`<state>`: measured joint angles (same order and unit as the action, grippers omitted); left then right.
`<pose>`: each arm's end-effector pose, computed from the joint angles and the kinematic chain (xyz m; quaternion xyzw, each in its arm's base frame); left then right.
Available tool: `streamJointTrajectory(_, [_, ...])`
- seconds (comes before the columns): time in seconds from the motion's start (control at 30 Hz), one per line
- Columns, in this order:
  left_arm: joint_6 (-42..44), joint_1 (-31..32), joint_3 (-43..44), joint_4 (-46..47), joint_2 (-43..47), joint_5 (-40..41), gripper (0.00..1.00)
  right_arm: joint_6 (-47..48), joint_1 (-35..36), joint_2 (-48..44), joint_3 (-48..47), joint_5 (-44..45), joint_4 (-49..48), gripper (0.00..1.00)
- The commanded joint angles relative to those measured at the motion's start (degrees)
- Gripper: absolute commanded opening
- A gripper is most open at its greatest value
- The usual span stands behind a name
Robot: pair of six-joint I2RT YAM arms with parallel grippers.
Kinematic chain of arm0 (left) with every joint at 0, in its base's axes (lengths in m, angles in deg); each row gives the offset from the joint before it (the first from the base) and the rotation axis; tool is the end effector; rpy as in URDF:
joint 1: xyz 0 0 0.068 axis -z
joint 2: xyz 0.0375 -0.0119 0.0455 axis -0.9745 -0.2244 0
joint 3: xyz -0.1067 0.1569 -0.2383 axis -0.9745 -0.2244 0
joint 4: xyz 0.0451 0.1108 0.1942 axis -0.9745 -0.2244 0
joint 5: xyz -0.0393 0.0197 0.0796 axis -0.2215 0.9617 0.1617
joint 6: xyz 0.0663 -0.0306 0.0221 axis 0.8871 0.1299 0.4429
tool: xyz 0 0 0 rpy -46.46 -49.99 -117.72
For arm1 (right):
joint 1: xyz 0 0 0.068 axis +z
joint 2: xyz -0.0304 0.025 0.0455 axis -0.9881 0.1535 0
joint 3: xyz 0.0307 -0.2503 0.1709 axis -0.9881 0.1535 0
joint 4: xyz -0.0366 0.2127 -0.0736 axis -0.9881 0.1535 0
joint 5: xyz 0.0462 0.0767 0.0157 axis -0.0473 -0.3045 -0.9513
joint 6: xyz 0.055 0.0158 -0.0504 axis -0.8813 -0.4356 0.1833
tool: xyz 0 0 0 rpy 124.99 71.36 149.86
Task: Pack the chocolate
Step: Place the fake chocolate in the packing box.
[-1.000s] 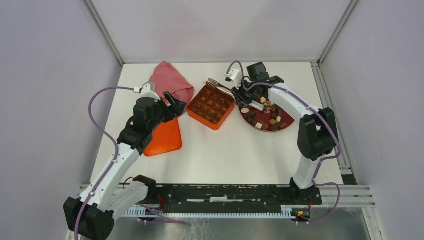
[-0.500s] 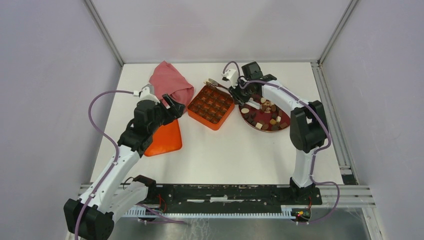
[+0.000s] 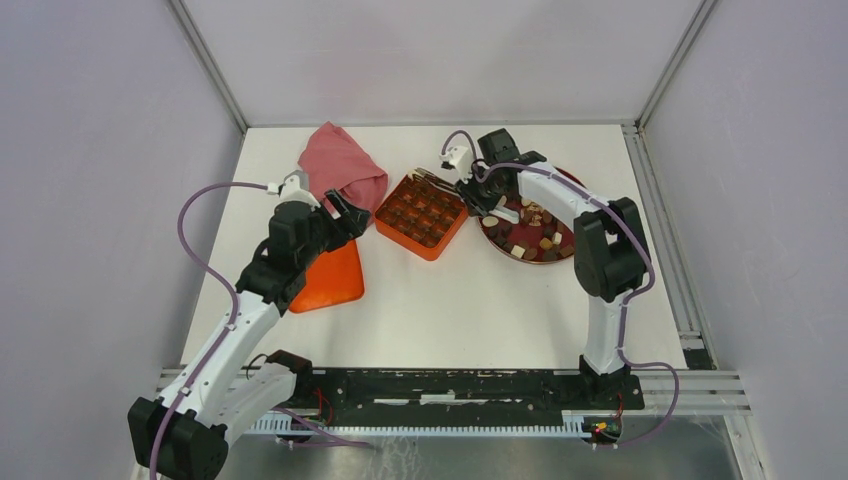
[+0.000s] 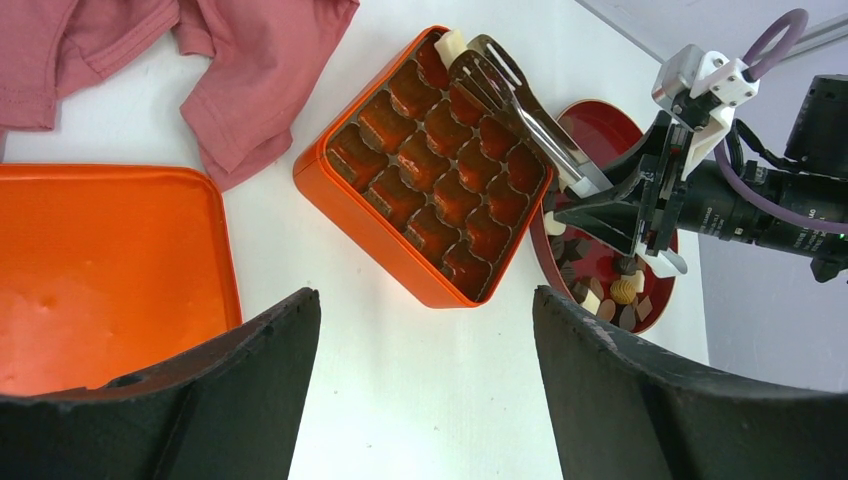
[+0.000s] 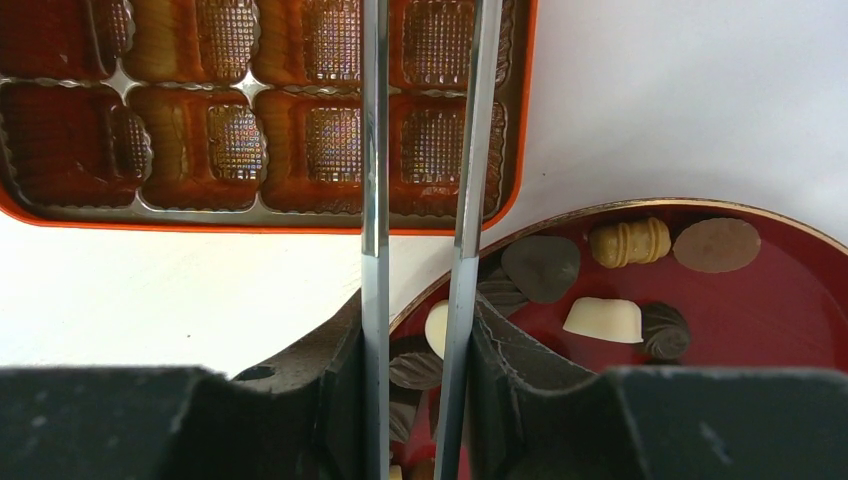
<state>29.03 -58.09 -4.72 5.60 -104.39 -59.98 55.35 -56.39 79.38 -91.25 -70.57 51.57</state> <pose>0.1680 -0.0537 0.3192 -0.1683 0.8156 -0.2510 0.4934 0.3835 0.1980 0.2388 -0.4395 0.8430 0.1412 0.2761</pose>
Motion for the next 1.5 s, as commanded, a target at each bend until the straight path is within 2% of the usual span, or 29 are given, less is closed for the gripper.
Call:
streamJointTrajectory(0.0, [-1.5,0.0,-0.3,2.3,0.4,0.4,0.83,0.2,0.8,0.7,-3.0,0.5,-0.8,0.15])
streamJointTrajectory(0.33, [-1.7,-0.1,-0.6,2.4,0.6,0.5,0.83,0.1,1.0,1.6,-4.4,1.5,-0.3,0.29])
streamJointTrajectory(0.73, [-1.9,0.0,-0.5,2.5,0.8,0.2,0.83,0.1,0.9,0.6,-4.0,1.7,-0.5,0.39])
streamJointTrajectory(1.0, [-1.9,0.0,-0.5,2.5,1.0,0.2,0.83,0.0,0.9,-0.1,-4.3,1.5,-0.5,0.4])
streamJointTrajectory(1.2, [-2.1,-0.1,-0.3,2.5,1.4,0.0,0.83,-0.3,0.6,-2.5,-4.3,0.2,-0.6,0.38])
streamJointTrajectory(1.47, [-2.8,-0.1,-0.1,4.2,2.5,-1.3,0.83,-0.8,-1.4,-11.5,1.1,-5.9,-0.6,0.36])
